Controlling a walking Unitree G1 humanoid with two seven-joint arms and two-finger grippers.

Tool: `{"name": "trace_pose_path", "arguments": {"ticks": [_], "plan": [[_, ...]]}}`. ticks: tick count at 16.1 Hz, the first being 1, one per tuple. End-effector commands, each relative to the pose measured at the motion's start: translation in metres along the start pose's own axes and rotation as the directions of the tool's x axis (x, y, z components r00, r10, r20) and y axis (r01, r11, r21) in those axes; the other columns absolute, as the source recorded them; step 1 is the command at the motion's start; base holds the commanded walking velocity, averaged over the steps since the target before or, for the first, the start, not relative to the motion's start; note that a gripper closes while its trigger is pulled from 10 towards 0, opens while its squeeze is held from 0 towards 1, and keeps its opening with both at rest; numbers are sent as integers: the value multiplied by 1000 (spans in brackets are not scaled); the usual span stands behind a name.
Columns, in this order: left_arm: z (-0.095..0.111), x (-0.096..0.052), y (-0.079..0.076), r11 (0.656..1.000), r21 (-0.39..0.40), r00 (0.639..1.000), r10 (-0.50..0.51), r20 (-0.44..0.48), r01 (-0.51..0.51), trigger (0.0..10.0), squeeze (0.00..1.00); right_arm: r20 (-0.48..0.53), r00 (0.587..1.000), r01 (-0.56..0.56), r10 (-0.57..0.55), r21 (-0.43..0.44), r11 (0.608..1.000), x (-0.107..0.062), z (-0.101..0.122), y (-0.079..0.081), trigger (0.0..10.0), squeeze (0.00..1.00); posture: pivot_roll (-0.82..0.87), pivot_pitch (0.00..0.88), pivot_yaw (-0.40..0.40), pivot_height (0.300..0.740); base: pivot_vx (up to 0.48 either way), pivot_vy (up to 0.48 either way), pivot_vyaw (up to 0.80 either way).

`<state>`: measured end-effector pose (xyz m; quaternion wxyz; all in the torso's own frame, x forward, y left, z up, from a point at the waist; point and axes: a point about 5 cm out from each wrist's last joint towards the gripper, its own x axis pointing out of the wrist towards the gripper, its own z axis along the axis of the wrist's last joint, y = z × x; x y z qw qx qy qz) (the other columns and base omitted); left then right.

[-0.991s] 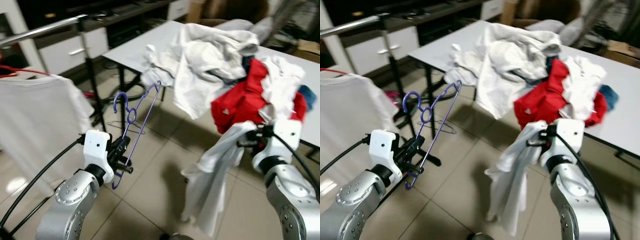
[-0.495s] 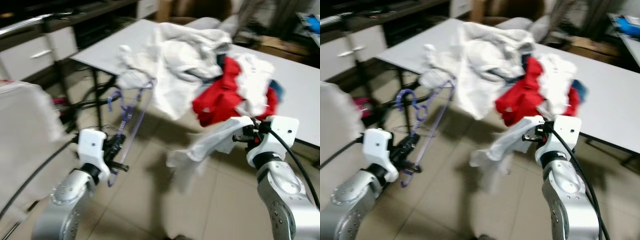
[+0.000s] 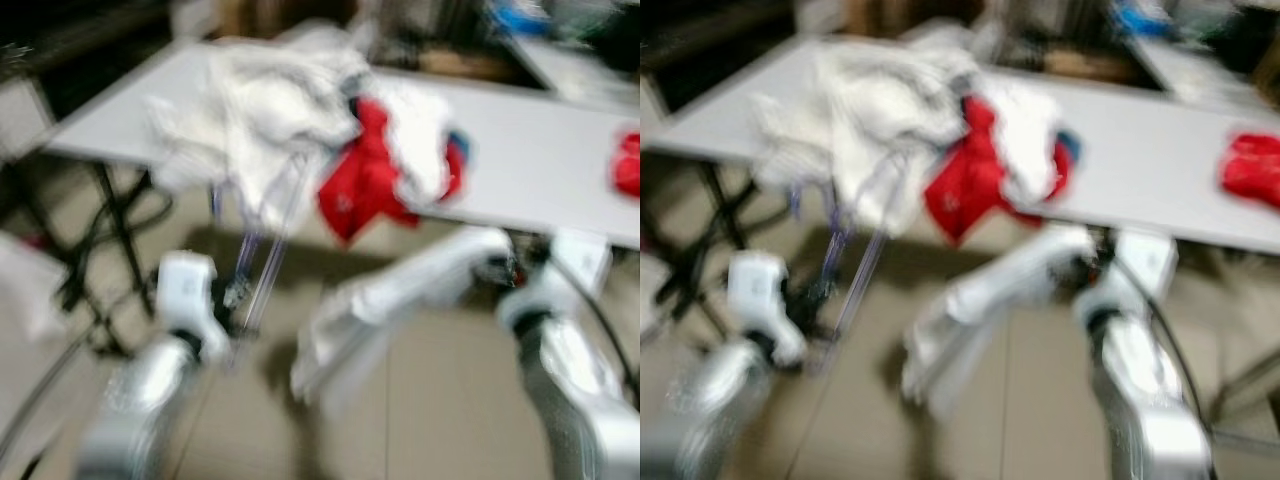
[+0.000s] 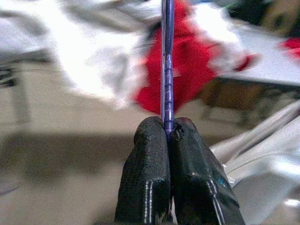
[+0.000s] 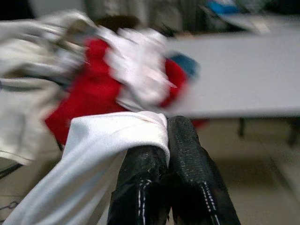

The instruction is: Hang hanger

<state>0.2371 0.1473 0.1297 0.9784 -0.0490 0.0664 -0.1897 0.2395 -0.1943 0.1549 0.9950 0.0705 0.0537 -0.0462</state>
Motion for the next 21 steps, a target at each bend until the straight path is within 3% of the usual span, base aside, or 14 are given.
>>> {"name": "trace_pose_path", "arguments": {"ticks": [1,4,7,14,18,21], "plan": [[7,-1,2,1000,30,1000,-6,22,5,10000,0,27,999,-36,36,18,999,-2,6,4,10000,0,-32,0,-51,740,0,0,-750],[7,-1,2,999,43,1000,-2,31,1,10000,0,26,999,-34,33,30,999,-4,6,0,10000,0,-41,0,-52,740,0,0,-769],[9,1,3,999,39,999,-3,42,2,10000,0,25,1000,-18,17,13,1000,-2,9,-7,10000,0,-43,0,-53,740,204,0,0],[14,3,3,999,33,998,-8,66,6,10000,0,38,999,-26,27,-4,1000,2,14,-7,10000,0,-46,0,-58,740,404,0,0],[15,3,4,999,32,997,6,75,-8,10000,0,58,998,-29,30,-25,999,1,19,-8,10000,0,-49,0,-59,740,472,0,-800],[18,4,8,999,29,995,32,90,-35,10000,0,76,997,-26,28,-25,999,2,22,-9,10000,0,-50,0,-60,740,450,0,0]]}}
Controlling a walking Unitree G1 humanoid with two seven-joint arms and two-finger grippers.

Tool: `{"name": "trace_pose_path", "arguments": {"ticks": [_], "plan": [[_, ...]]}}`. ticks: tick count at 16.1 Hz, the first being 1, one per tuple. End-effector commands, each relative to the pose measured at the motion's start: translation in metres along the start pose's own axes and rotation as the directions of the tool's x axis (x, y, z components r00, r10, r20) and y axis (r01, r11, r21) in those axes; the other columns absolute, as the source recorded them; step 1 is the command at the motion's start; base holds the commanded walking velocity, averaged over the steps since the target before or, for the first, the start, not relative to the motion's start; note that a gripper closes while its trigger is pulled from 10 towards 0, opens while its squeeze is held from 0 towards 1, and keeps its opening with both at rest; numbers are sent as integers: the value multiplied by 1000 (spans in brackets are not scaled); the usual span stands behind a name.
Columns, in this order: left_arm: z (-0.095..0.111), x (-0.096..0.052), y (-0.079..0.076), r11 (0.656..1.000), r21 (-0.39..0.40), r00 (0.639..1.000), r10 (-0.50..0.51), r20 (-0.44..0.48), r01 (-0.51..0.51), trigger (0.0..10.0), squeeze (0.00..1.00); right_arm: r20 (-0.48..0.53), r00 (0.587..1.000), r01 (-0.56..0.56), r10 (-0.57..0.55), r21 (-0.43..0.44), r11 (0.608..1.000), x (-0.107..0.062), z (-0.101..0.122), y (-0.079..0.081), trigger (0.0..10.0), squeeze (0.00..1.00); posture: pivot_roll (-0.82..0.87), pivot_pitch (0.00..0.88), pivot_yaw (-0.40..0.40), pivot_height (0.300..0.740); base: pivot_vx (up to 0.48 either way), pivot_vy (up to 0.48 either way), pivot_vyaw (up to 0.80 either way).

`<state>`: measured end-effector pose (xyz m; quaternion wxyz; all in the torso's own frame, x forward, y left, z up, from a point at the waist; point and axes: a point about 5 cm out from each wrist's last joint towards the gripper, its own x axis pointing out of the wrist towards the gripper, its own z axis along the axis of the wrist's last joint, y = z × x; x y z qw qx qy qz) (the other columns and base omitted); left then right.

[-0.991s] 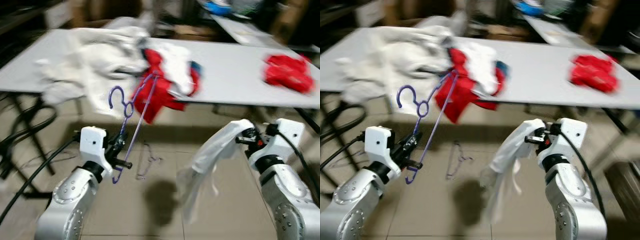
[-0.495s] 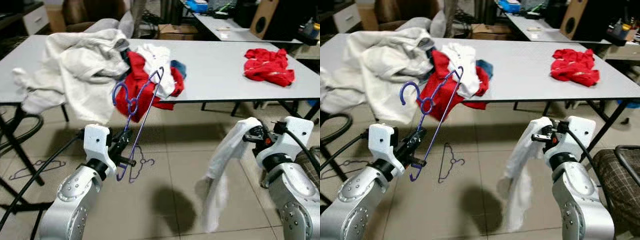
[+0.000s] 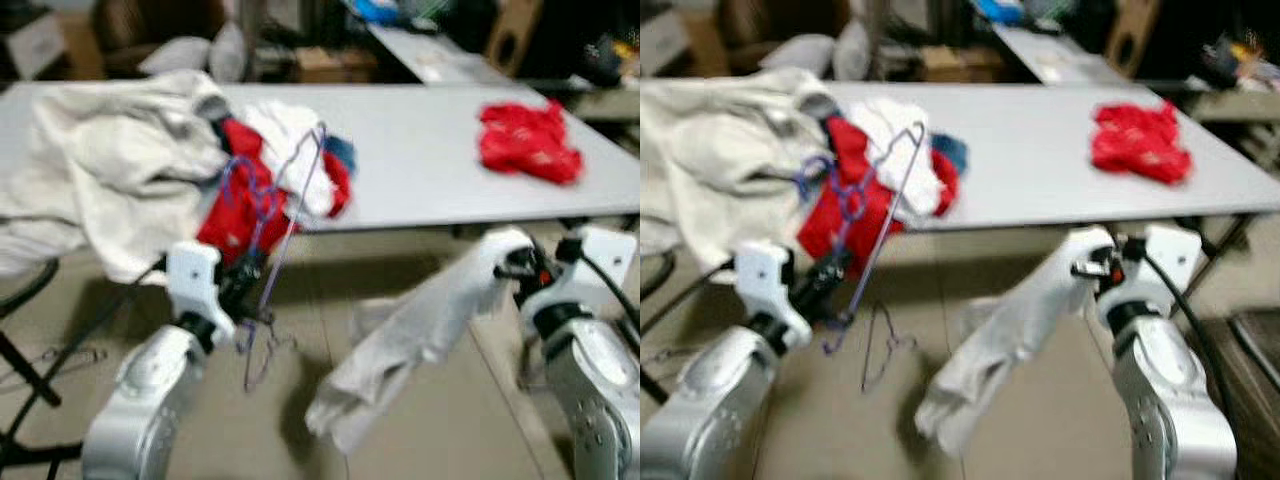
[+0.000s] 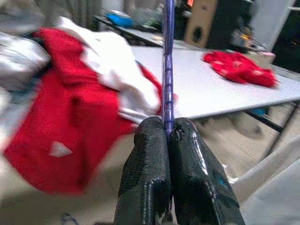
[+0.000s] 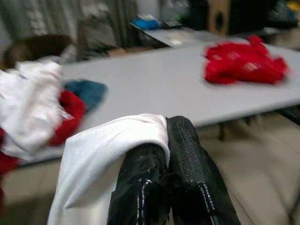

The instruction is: Hang hanger

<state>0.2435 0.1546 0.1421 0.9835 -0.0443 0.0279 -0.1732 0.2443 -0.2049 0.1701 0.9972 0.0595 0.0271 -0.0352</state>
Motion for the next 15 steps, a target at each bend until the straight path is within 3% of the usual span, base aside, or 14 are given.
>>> {"name": "trace_pose_path", "arguments": {"ticks": [1,11,14,15], "plan": [[5,3,1,1000,9,1000,12,19,-12,10000,0,27,1000,-8,8,-2,1000,-1,6,-1,10000,0,-51,0,-62,740,446,0,0],[7,3,4,999,13,999,32,31,-33,10000,0,60,998,16,-16,3,1000,0,12,-5,10000,0,-51,0,-64,740,446,0,0],[9,2,11,998,16,997,64,40,-64,10000,0,69,994,90,-88,-23,996,1,15,-18,10000,0,-51,0,-64,740,446,0,0],[11,1,18,996,21,995,89,44,-90,10000,0,65,985,166,-161,-83,983,8,18,-34,10000,0,-50,0,-67,740,446,0,0]]}}
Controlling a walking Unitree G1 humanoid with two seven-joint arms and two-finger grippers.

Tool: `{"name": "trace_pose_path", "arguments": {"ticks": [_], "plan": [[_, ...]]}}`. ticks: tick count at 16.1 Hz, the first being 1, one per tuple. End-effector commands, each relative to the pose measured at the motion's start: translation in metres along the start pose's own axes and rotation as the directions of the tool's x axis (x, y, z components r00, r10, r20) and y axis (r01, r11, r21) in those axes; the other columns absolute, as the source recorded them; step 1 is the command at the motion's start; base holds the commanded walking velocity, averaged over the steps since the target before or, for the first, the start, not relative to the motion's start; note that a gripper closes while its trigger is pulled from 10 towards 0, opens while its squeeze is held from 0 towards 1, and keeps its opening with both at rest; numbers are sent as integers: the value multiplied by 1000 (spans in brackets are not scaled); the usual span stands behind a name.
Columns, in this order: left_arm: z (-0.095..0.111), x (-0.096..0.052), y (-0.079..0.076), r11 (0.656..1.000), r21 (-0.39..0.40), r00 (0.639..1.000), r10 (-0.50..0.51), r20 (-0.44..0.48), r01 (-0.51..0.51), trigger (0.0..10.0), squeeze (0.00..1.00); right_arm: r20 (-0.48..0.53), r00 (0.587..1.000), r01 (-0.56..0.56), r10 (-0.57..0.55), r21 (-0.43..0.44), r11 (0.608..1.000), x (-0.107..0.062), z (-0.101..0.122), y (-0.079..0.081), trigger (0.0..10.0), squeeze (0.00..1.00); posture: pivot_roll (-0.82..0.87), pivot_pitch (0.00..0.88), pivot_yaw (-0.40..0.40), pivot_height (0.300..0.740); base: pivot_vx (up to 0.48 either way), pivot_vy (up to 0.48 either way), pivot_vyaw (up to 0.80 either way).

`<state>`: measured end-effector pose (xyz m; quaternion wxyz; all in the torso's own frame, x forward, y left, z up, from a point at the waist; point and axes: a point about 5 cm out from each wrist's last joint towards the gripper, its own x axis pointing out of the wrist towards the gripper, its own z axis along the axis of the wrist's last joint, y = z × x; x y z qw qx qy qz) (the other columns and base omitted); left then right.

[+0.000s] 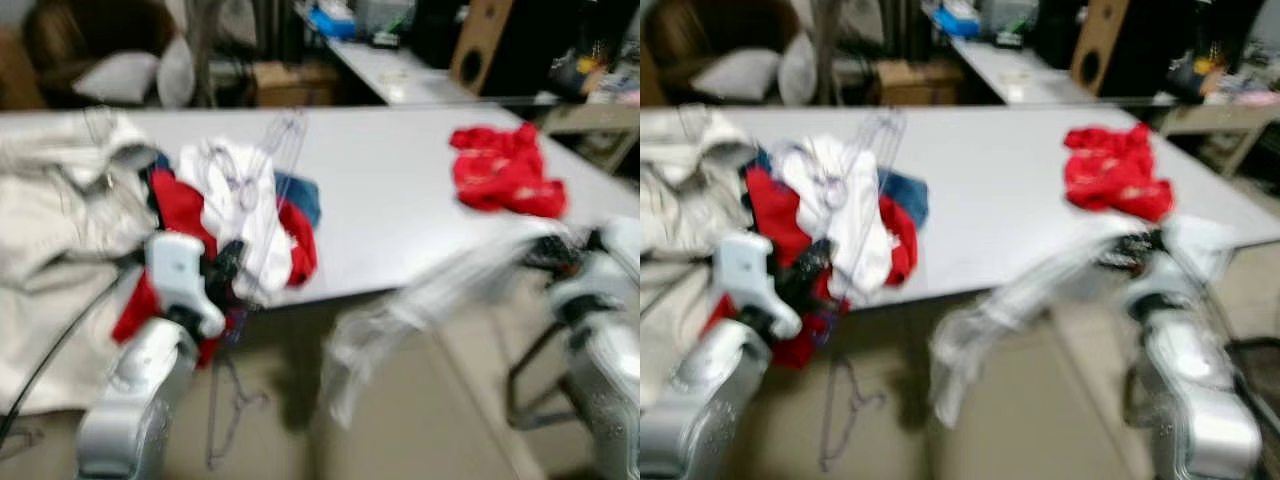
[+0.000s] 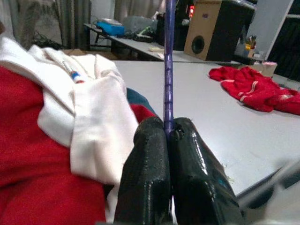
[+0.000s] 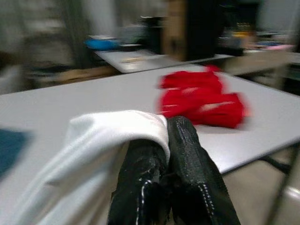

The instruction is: Hang hanger

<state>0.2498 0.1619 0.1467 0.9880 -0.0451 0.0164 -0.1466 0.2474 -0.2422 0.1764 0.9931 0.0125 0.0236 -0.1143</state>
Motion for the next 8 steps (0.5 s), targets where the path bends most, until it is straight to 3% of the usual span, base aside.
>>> {"name": "trace_pose_path", "arguments": {"ticks": [1,2,3,4,5,6,7,8], "plan": [[9,-2,19,997,22,997,74,31,-74,10000,0,46,991,129,-126,-61,990,25,16,-21,10000,0,-51,0,-66,740,442,0,0],[12,-2,26,995,31,995,94,38,-96,10000,0,87,975,211,-205,-69,975,49,35,-34,10000,0,-51,0,-63,740,446,0,0],[14,-2,32,993,46,993,108,42,-110,10000,0,169,959,243,-229,-66,968,73,65,-36,10000,0,-50,0,-62,740,450,0,0],[17,-2,38,990,59,991,124,50,-127,10000,0,248,953,196,-176,-56,979,86,91,-23,10000,0,-47,0,-64,740,442,0,0],[23,-5,50,983,65,984,167,68,-172,10000,0,393,918,-36,47,-35,999,99,135,23,10000,0,-39,0,-68,740,439,0,0],[30,-10,64,971,81,972,219,88,-226,10000,0,484,760,-432,433,-120,894,83,160,98,10000,0,-32,0,-72,740,442,0,0],[36,-15,77,957,104,960,261,103,-272,10000,0,428,496,-731,755,-263,629,45,148,163,10000,0,-25,0,-80,740,442,0,0],[40,-20,84,947,119,951,286,116,-299,10000,0,337,273,-848,901,-358,391,10,125,197,10000,0,-8,0,-91,740,446,0,0]]}}
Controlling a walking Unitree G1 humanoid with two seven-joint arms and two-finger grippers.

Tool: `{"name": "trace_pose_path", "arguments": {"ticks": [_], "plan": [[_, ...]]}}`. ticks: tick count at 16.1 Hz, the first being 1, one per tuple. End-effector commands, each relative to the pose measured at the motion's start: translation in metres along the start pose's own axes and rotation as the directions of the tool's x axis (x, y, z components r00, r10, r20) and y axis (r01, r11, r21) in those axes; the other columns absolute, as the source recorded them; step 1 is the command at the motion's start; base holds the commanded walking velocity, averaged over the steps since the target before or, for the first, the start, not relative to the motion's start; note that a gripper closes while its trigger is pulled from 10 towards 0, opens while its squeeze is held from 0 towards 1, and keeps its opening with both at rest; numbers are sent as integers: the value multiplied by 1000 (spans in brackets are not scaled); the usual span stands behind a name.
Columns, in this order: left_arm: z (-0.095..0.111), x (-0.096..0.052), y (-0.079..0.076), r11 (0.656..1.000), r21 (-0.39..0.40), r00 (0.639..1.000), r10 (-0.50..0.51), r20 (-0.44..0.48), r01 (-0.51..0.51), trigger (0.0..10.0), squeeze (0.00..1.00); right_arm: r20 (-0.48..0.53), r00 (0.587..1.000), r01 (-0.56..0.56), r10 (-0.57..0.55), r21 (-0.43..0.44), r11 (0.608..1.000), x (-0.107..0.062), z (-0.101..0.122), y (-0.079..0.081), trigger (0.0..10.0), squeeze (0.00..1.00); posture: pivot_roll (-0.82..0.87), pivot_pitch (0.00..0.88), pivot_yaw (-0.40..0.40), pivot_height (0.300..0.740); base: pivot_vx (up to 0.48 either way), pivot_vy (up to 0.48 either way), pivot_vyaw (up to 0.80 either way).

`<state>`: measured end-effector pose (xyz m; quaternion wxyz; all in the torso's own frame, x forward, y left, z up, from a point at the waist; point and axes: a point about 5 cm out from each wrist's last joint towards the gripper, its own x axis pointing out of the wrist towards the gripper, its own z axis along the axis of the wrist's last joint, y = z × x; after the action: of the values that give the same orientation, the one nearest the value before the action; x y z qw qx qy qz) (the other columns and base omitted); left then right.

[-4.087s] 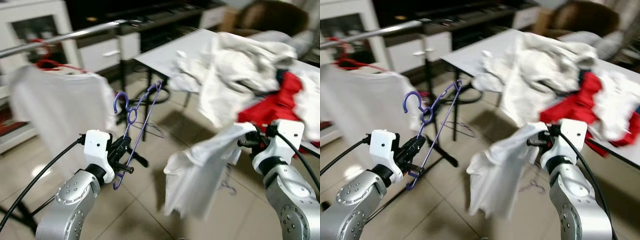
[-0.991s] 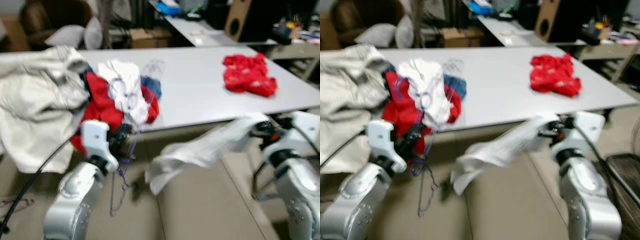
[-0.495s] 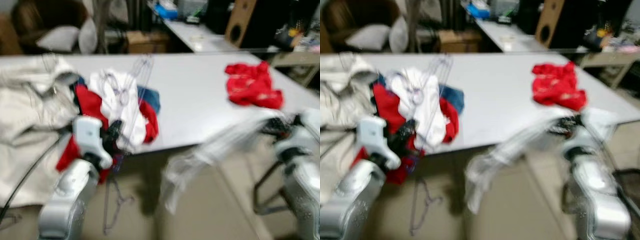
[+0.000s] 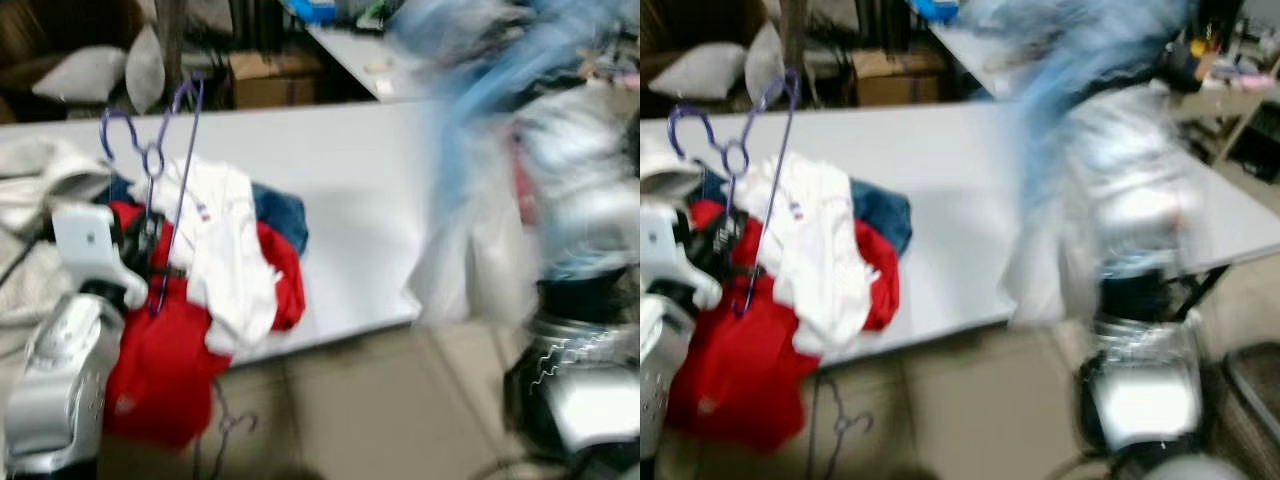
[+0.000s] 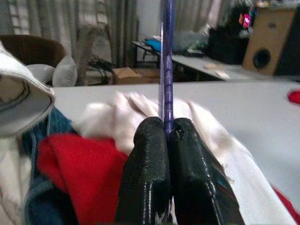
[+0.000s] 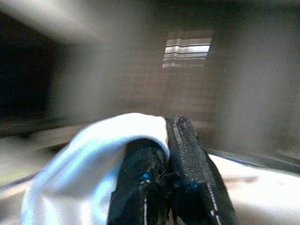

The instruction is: Hang hanger

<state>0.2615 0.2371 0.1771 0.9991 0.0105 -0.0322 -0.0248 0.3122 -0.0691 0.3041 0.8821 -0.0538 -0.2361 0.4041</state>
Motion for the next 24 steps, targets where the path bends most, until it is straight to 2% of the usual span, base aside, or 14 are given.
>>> {"name": "trace_pose_path", "arguments": {"ticks": [1,3,5,6,9,12,14,16,19,20,21,22,23,24], "plan": [[5,-7,21,997,29,997,77,9,-78,10000,0,-20,960,-278,279,27,960,-1,-14,50,10000,0,-1,0,-91,740,439,0,0],[5,-8,24,996,34,997,82,7,-82,10000,0,-48,937,-345,347,38,938,-10,-25,67,10000,0,5,0,-88,740,433,0,0],[5,-9,24,996,37,997,78,1,-78,10000,0,-91,932,-350,352,36,936,-17,-35,72,10000,0,4,0,-85,740,426,0,0],[0,-7,21,997,38,997,69,-31,-68,10000,0,-249,941,-238,228,-8,971,-37,-65,58,10000,0,-9,0,-63,740,0,0,0],[-2,-3,20,997,47,997,60,-49,-58,10000,0,-338,940,-62,42,-49,997,-58,-76,30,10000,0,-11,0,-51,740,0,0,0],[-2,-1,18,999,47,998,28,-54,-26,10000,0,-301,954,3,-1,6,1000,-70,-67,20,10000,0,-8,0,-47,740,0,0,0],[-3,-1,8,997,68,997,-38,-73,43,10000,0,-179,971,-123,156,184,975,-84,-41,27,10000,0,-3,0,-42,740,0,0,0],[-1,1,2,992,88,994,-79,-75,86,10000,0,-141,953,-232,267,229,946,-90,-21,27,10000,0,-5,0,-39,740,0,0,0],[-1,1,-10,980,78,980,-176,-91,184,10000,0,-165,924,-301,344,240,923,-94,-8,23,10000,0,-7,0,-38,740,0,0,0],[-1,-1,-18,966,63,964,-246,-99,252,10000,0,-222,878,-370,425,251,895,-95,-3,19,10000,0,-16,0,-34,740,0,0,0],[-1,-1,-20,960,62,959,-265,-102,272,10000,0,-247,858,-393,449,246,886,-95,-1,17,10000,0,-16,0,-34,740,0,0,0],[-1,-1,-22,954,65,952,-287,-104,294,10000,0,-288,837,-412,464,225,883,-90,3,5,10000,0,-17,0,-37,740,0,0,0],[2,1,-22,954,71,954,-283,-95,290,10000,0,-292,847,-405,443,185,895,-78,14,-16,10000,0,-17,0,-42,740,0,0,0],[4,3,-17,963,77,964,-253,-80,259,10000,0,-237,913,-318,330,89,944,-50,40,-51,10000,0,-14,0,-49,740,0,0,0]]}}
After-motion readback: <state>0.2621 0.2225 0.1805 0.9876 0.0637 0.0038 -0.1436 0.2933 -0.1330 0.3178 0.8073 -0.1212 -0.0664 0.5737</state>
